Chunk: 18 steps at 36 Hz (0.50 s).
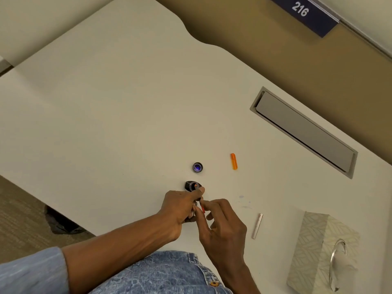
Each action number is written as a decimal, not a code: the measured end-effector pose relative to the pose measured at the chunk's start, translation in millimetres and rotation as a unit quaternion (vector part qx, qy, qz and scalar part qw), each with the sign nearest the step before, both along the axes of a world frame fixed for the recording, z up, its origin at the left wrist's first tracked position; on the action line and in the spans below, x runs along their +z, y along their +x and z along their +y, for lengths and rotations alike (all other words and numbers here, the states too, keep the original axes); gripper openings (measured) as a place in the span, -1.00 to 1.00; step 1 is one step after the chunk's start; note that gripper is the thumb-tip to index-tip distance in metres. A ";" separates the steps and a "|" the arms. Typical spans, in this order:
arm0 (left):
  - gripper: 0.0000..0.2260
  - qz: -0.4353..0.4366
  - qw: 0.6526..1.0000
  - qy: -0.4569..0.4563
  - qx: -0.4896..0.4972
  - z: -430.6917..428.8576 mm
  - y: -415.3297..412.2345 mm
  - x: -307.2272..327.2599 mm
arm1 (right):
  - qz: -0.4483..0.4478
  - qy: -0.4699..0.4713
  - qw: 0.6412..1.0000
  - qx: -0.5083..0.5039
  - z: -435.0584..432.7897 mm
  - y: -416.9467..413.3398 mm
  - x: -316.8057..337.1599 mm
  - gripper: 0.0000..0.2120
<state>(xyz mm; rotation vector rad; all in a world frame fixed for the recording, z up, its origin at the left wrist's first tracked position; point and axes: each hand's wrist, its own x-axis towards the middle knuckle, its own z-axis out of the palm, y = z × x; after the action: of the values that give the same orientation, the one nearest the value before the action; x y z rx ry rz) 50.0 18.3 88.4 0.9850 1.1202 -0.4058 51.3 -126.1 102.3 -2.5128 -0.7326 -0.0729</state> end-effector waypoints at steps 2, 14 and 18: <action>-0.69 -0.003 1.000 0.001 0.001 -0.1 -1.4 -0.2 | 0.006 -0.002 1.000 -0.002 0.2 -3.2 -0.5 -0.83; -0.69 -0.015 1.000 0.023 -0.014 -1.3 -8.8 -2.1 | 0.040 -0.046 0.998 -0.021 -5.5 -17.6 -5.8 -0.79; -0.68 -0.019 0.999 0.027 -0.023 -1.8 -8.3 -3.0 | 0.043 -0.063 0.997 -0.029 -4.7 -18.5 -4.8 -0.78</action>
<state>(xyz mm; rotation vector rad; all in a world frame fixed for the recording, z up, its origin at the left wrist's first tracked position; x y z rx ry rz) 41.7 16.4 85.4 1.0645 1.0801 -0.3943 32.8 -130.7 97.5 -2.6389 -0.6472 0.0611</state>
